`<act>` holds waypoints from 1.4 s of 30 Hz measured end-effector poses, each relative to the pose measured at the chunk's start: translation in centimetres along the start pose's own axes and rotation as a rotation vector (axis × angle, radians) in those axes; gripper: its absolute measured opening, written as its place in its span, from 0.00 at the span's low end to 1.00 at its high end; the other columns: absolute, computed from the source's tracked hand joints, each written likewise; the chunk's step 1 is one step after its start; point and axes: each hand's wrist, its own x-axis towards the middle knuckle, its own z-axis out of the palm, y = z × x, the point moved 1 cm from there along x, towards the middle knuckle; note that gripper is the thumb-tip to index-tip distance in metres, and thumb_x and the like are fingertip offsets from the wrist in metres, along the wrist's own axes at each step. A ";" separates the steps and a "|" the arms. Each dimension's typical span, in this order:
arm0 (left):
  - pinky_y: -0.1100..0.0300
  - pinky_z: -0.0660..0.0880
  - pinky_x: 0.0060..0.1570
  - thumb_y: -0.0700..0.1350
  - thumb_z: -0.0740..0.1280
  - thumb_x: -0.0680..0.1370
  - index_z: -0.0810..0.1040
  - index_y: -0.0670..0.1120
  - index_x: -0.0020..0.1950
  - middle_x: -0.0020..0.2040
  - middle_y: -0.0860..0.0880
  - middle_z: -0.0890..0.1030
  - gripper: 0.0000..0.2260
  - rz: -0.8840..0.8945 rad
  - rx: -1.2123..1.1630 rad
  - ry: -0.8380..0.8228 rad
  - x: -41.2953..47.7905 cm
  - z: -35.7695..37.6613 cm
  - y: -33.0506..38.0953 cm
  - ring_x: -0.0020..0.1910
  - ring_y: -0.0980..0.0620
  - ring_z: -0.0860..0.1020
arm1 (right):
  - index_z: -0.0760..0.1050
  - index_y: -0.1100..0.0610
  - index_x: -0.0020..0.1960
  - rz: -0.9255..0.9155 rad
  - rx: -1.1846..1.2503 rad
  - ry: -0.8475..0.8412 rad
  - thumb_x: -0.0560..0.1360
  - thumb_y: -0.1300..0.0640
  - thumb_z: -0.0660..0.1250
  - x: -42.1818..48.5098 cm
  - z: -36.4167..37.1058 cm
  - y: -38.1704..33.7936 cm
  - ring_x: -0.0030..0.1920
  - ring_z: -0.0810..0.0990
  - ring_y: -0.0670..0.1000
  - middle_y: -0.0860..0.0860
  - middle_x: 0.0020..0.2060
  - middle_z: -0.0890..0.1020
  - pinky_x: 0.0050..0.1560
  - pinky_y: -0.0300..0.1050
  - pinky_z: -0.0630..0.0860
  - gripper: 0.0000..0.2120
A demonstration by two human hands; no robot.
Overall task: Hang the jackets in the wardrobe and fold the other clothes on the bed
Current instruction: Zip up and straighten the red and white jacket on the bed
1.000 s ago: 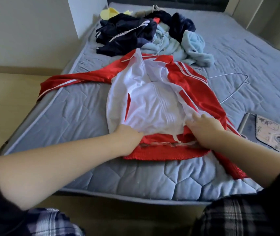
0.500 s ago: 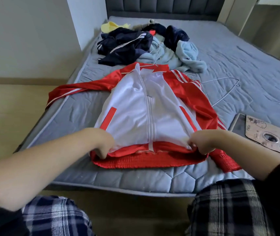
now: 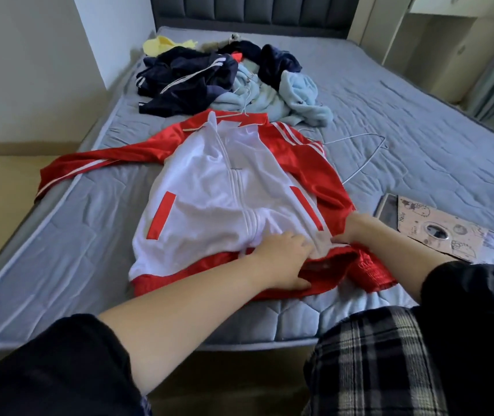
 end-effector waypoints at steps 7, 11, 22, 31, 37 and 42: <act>0.56 0.68 0.48 0.48 0.63 0.78 0.75 0.50 0.58 0.59 0.47 0.79 0.10 -0.047 -0.221 0.086 1.2 -0.2 -0.9 0.56 0.42 0.76 | 0.75 0.58 0.53 0.303 0.651 0.774 0.72 0.64 0.58 0.6 -4.0 4.7 0.51 0.77 0.63 0.60 0.51 0.79 0.44 0.47 0.67 0.11; 0.52 0.72 0.56 0.49 0.63 0.78 0.76 0.52 0.64 0.59 0.46 0.80 0.15 -0.024 -0.344 0.073 1.2 -0.8 0.0 0.58 0.43 0.77 | 0.72 0.56 0.61 0.263 0.741 1.099 0.68 0.67 0.62 0.5 -6.6 6.4 0.56 0.74 0.61 0.58 0.60 0.72 0.48 0.48 0.69 0.22; 0.56 0.66 0.40 0.49 0.65 0.73 0.75 0.48 0.50 0.53 0.45 0.80 0.08 -0.210 0.077 -0.097 -0.7 -0.3 -1.3 0.53 0.41 0.78 | 0.72 0.59 0.57 -0.297 0.008 -0.194 0.72 0.30 0.59 -2.5 -1.6 -3.0 0.51 0.76 0.54 0.54 0.52 0.76 0.50 0.47 0.72 0.32; 0.63 0.65 0.27 0.33 0.64 0.66 0.70 0.46 0.29 0.26 0.48 0.72 0.10 -0.173 -0.463 -0.371 -0.9 -5.8 -4.1 0.26 0.52 0.70 | 0.77 0.63 0.44 0.000 1.477 -0.230 0.79 0.49 0.62 -1.8 -2.1 -3.2 0.28 0.78 0.51 0.55 0.34 0.78 0.33 0.41 0.77 0.18; 0.68 0.60 0.21 0.32 0.61 0.66 0.65 0.46 0.29 0.18 0.55 0.66 0.11 -0.176 -0.405 -0.511 -0.9 -6.3 -5.6 0.18 0.57 0.65 | 0.74 0.64 0.43 -0.040 1.078 -0.612 0.79 0.69 0.55 -2.0 0.7 -2.3 0.30 0.80 0.48 0.53 0.29 0.81 0.39 0.41 0.78 0.11; 0.68 0.63 0.22 0.35 0.65 0.67 0.69 0.45 0.30 0.18 0.55 0.68 0.09 -0.205 -0.392 -0.568 -0.8 -5.9 -6.0 0.19 0.56 0.68 | 0.73 0.58 0.42 -0.149 1.011 -0.537 0.79 0.68 0.57 -2.9 0.7 -3.5 0.31 0.78 0.48 0.53 0.33 0.79 0.30 0.40 0.74 0.11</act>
